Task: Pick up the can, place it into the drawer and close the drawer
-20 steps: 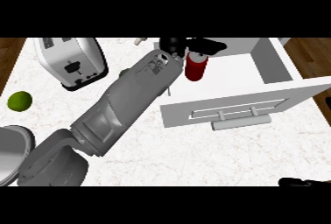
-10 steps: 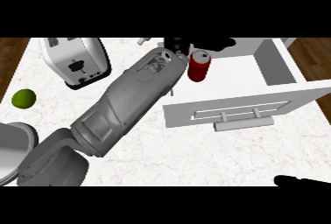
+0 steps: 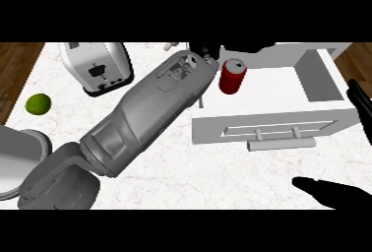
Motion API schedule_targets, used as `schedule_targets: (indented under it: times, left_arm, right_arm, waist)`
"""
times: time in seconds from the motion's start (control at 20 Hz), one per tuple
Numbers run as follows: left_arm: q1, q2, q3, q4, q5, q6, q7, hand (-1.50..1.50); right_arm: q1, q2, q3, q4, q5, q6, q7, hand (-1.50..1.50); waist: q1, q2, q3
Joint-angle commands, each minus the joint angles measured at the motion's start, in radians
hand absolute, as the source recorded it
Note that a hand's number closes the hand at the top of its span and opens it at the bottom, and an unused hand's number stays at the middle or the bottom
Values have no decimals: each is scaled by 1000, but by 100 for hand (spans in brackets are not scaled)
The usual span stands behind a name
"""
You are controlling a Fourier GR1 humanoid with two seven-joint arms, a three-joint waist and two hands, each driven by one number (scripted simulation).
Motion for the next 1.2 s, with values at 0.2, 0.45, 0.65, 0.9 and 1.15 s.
schedule_targets:
  times: [0.2, 0.45, 0.65, 0.9, 1.15]
  left_arm:
    - [-39, 1, 29, 25, -11, -26, 43, -150]
    - [-5, 14, 21, -36, -34, -12, 73, -150]
    - [39, 89, 46, -70, -57, -52, 81, -150]
    - [64, 170, -6, -239, -105, -12, 241, -150]
    - [134, 263, -9, -344, -120, -49, 283, -150]
  right_arm:
    - [-20, -36, 139, 139, 322, -75, -32, -150]
    - [-136, -12, 189, 390, 496, -154, -7, -150]
    - [-130, 52, 162, 538, 495, -321, -90, -150]
    - [-258, 102, 151, 665, 547, -356, -30, -150]
    - [-318, 102, 92, 917, 569, -498, -107, -150]
  waist:
    - [49, -14, -1]
    - [82, -17, -1]
    - [76, -17, 0]
    - [95, -27, -1]
    - [113, -23, 0]
